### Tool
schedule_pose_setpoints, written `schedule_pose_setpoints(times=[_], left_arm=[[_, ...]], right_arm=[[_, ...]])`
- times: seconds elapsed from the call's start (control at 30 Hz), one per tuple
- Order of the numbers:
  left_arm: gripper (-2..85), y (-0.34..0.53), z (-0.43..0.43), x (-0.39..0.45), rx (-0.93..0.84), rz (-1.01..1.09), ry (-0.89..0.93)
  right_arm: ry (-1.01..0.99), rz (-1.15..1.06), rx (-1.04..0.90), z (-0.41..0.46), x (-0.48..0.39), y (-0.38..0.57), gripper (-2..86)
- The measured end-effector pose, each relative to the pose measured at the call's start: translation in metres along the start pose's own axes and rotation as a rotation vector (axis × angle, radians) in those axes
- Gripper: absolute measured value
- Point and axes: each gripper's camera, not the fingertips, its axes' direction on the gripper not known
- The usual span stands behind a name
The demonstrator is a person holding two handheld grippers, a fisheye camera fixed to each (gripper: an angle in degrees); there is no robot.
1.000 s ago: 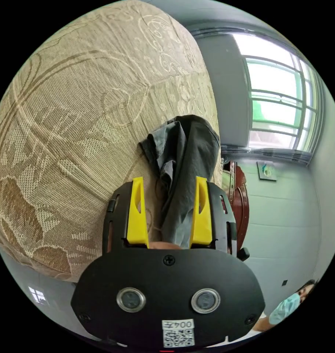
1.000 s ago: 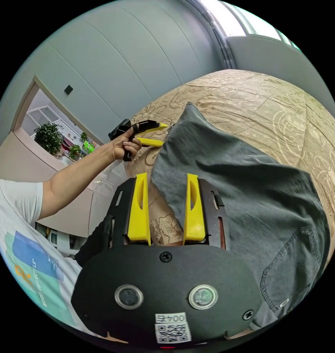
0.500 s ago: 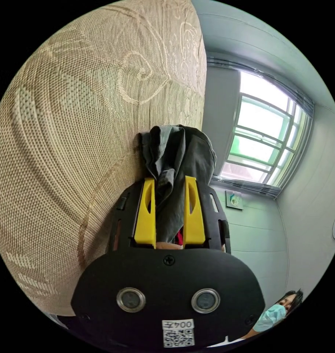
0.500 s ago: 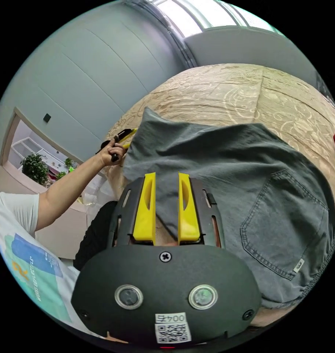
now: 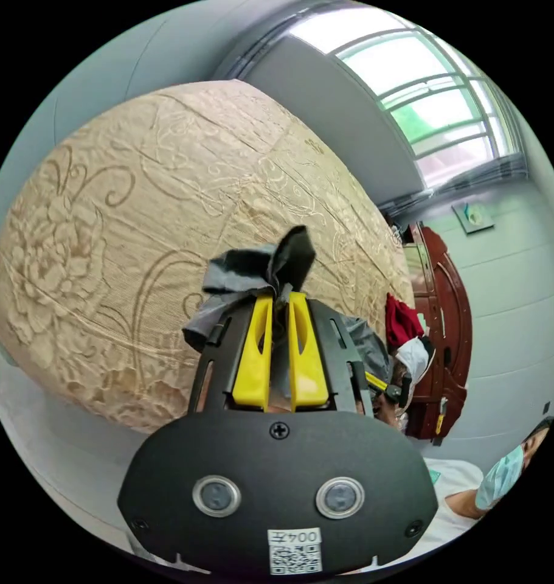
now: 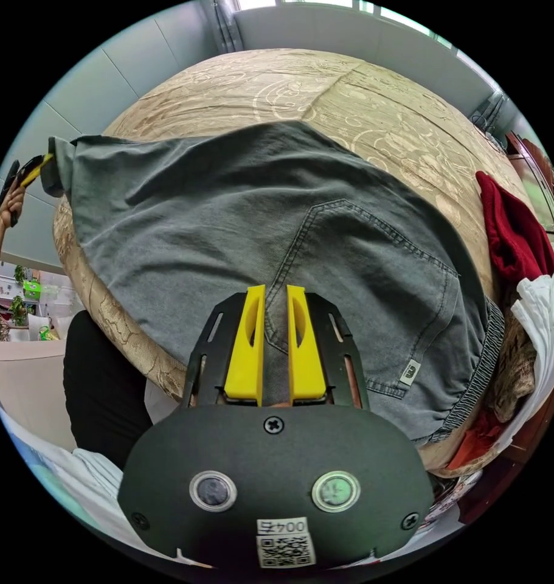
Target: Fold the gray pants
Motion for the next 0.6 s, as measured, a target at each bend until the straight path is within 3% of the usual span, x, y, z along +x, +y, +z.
schedule_pose_setpoints(times=[0.17,0.37,0.47,0.6], left_arm=[[2.3,-0.037,-0.031,-0.023,-0.156,0.004,-0.139],[3.0,-0.045,0.023,-0.055,-0.274,0.093,-0.228],[4.3,-0.023,0.037,-0.096,-0.231,-0.021,-0.161],[6.8,0.019,0.005,-0.155,0.002,-0.299,-0.093]], right_arm=[[-0.005,-0.014,-0.003,-0.021,0.001,-0.007,6.6],[0.003,-0.028,-0.006,-0.046,0.002,-0.013,6.6],[0.045,-0.048,0.004,-0.057,-0.002,-0.015,6.6],[0.056,-0.044,0.022,-0.07,0.002,-0.016,6.8]])
